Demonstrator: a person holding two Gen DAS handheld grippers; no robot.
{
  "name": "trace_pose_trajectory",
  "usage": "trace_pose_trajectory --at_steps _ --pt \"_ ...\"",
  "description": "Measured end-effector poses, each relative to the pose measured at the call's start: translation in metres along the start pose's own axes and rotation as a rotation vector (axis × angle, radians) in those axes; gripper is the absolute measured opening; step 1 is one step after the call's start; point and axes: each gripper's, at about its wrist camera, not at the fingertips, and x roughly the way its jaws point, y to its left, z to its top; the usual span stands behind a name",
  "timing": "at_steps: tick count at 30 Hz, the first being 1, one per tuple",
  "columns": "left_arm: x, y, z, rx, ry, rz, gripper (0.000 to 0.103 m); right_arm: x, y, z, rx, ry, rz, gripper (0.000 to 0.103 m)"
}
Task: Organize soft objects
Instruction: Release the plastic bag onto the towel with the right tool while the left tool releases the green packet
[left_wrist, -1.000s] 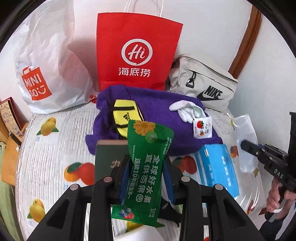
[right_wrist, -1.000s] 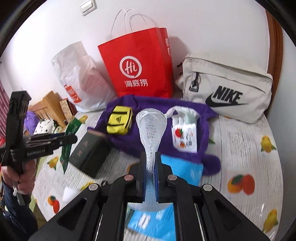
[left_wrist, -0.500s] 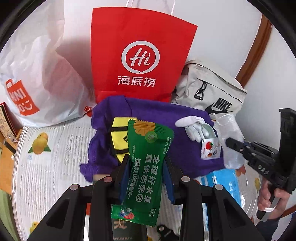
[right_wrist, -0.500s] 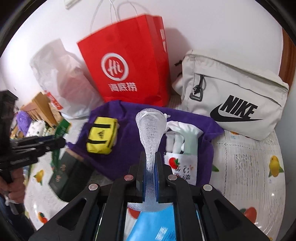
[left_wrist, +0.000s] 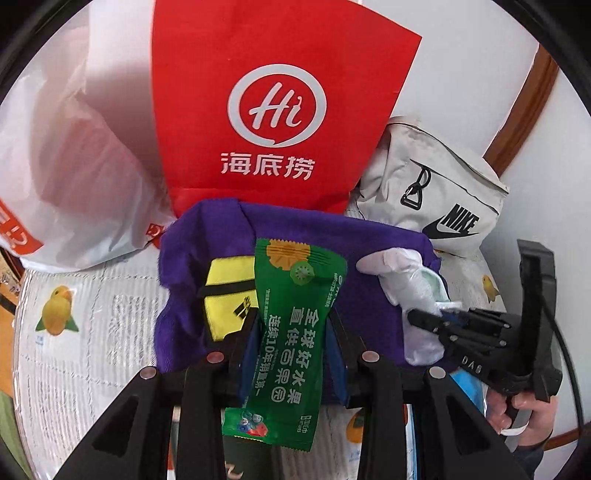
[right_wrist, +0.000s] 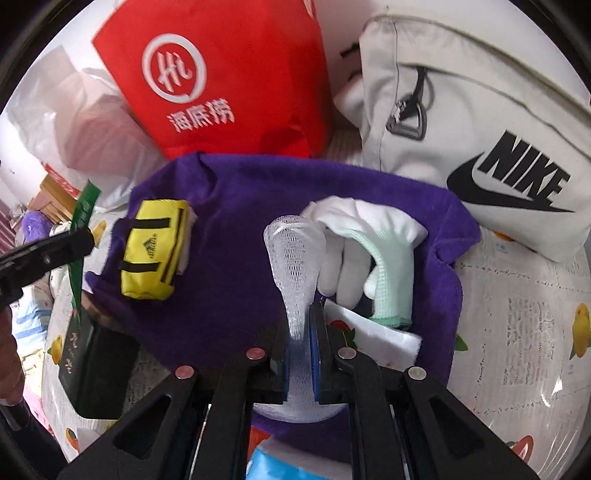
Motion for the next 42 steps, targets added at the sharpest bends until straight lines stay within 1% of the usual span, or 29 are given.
trace_pose_trajectory --at_steps 1,2,3,5,6,12,19,22,25,28,30,31,33,39,42 --pt "0.003 -0.001 0.003 -0.002 0.002 -0.006 0.032 0.002 -0.001 0.0 0.003 0.006 0.001 0.014" --pt "0.006 -0.002 0.005 -0.002 0.003 -0.011 0.032 0.002 -0.002 0.0 0.003 0.011 0.003 0.021" --pt "0.009 -0.003 0.007 0.0 0.004 -0.015 0.032 0.002 -0.003 -0.001 0.003 0.01 0.009 0.025" --pt "0.017 -0.006 0.011 0.003 0.011 -0.015 0.032 -0.001 -0.005 -0.003 0.005 -0.002 0.009 0.044" --pt "0.02 -0.007 0.012 0.003 0.015 -0.017 0.032 -0.003 -0.004 -0.003 -0.001 -0.007 0.007 0.046" --pt "0.044 -0.013 0.019 -0.006 0.04 -0.032 0.032 -0.024 -0.002 -0.005 -0.019 -0.075 -0.013 0.047" --pt "0.074 -0.022 0.021 0.008 0.082 0.008 0.032 -0.045 -0.015 -0.01 0.016 -0.121 -0.012 0.047" --pt "0.084 -0.023 0.02 0.004 0.104 0.004 0.032 -0.053 -0.017 -0.012 0.02 -0.144 -0.016 0.047" --pt "0.089 -0.027 0.019 0.01 0.113 0.019 0.035 -0.058 -0.018 -0.014 0.017 -0.155 -0.024 0.048" --pt "0.089 -0.031 0.017 0.023 0.118 0.039 0.035 -0.06 -0.019 -0.018 0.028 -0.157 -0.021 0.048" --pt "0.09 -0.036 0.016 0.046 0.125 0.052 0.043 -0.064 -0.02 -0.022 0.031 -0.161 -0.02 0.048" --pt "0.091 -0.037 0.016 0.048 0.131 0.049 0.044 -0.065 -0.02 -0.024 0.032 -0.16 -0.019 0.048" --pt "0.092 -0.038 0.015 0.039 0.152 0.048 0.053 -0.068 -0.02 -0.028 0.034 -0.165 -0.013 0.048" --pt "0.076 -0.043 0.01 0.056 0.141 0.077 0.054 -0.078 -0.018 -0.044 0.043 -0.166 -0.002 0.048" --pt "0.061 -0.045 0.005 0.063 0.129 0.089 0.054 -0.084 -0.014 -0.051 0.045 -0.166 0.007 0.048"
